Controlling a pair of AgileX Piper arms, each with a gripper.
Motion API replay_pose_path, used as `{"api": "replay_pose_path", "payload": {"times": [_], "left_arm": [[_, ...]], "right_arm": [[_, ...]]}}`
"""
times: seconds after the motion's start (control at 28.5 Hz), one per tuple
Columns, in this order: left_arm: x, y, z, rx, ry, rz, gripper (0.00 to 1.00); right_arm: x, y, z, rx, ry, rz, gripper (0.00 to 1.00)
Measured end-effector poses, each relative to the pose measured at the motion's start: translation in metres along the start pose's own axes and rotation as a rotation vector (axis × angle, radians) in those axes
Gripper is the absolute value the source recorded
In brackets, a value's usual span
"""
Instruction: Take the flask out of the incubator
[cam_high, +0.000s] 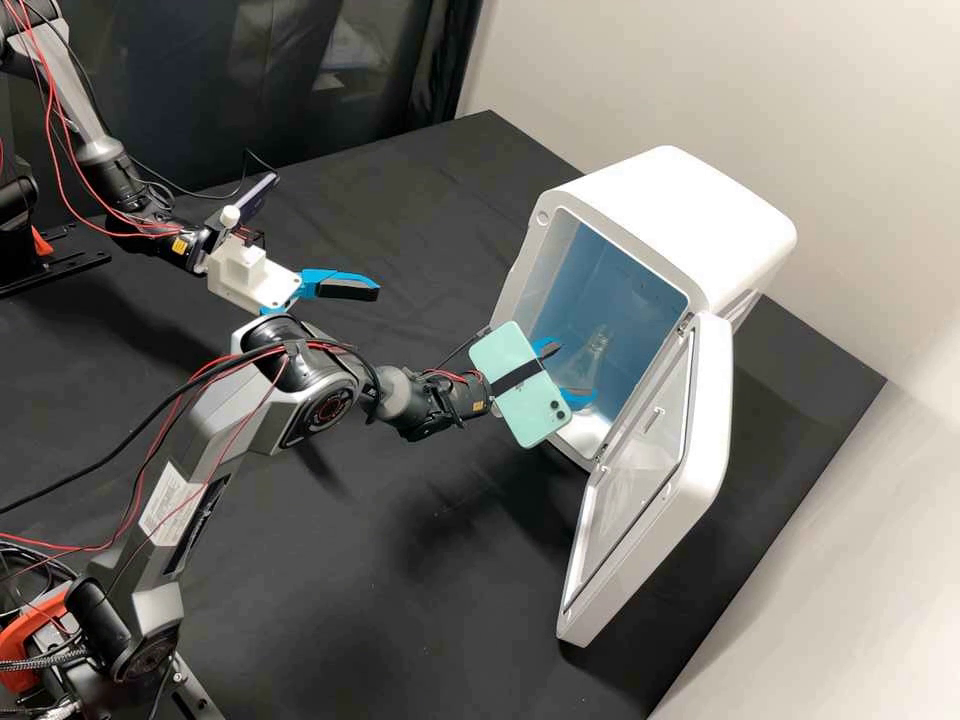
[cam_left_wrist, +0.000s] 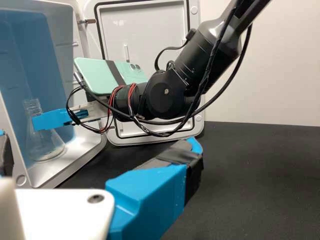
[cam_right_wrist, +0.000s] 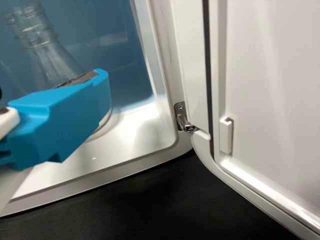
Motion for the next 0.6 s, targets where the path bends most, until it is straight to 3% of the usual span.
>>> {"api": "replay_pose_path", "payload": {"times": [0.25,0.53,0.6], "left_arm": [[0.000,0.0000,0.000,0.000,0.000,0.000,1.00],[0.000,0.0000,0.000,0.000,0.000,0.000,1.00],[0.000,-0.0001,0.001,0.000,-0.002,0.000,1.00]], "right_arm": [[0.000,0.000,0.000,-0.032,-0.002,0.002,1.00],[0.015,0.007,-0.014,-0.067,0.028,0.031,1.00],[0.022,0.008,-0.016,-0.064,0.010,0.027,1.00]]}}
